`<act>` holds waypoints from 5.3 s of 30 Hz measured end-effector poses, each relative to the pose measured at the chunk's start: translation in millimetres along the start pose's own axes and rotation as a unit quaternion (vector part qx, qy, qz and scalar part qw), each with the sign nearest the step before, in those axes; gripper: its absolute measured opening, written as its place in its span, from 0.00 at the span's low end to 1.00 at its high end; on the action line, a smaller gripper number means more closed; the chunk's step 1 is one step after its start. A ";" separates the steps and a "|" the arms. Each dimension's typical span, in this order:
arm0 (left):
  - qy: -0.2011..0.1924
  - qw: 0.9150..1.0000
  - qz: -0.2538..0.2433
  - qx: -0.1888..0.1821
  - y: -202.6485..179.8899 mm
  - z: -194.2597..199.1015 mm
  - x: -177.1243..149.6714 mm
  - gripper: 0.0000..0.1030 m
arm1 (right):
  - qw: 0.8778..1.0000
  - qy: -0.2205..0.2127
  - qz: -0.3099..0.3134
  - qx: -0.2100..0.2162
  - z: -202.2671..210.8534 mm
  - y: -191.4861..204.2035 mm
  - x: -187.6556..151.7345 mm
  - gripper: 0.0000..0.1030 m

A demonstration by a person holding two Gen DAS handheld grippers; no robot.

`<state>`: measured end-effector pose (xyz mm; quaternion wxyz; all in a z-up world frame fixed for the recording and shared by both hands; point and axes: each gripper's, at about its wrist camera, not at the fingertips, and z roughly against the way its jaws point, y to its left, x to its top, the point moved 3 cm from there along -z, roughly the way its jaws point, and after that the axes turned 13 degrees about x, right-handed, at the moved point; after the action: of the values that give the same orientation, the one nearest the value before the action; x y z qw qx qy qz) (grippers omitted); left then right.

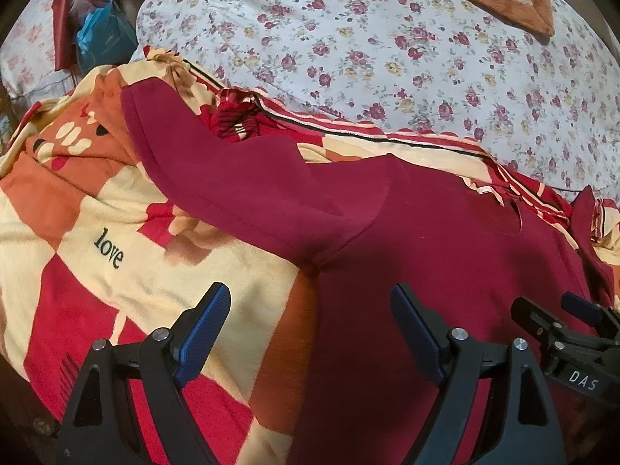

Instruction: Fold small clothes

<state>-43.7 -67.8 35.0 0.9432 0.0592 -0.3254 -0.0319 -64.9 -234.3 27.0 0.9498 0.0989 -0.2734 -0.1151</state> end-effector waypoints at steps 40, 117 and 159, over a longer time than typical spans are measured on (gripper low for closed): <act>0.011 0.978 0.057 0.201 144.6 -111.8 143.3 0.52 | 0.999 0.022 0.020 0.017 -30.2 17.1 -6.9 0.95; 0.056 0.943 -0.120 -0.305 -147.8 40.9 4.6 0.06 | 0.992 -0.053 -0.114 0.017 81.1 -116.3 -22.2 1.00; 0.011 0.998 0.007 -0.068 15.3 -0.5 44.3 0.14 | 0.995 -0.045 -0.013 -0.089 40.5 -143.5 40.2 0.06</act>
<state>-8.2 -56.9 63.7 0.9489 -0.0075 -0.3120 -0.0465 -77.4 -387.2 44.6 0.9399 0.0122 -0.3033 -0.1562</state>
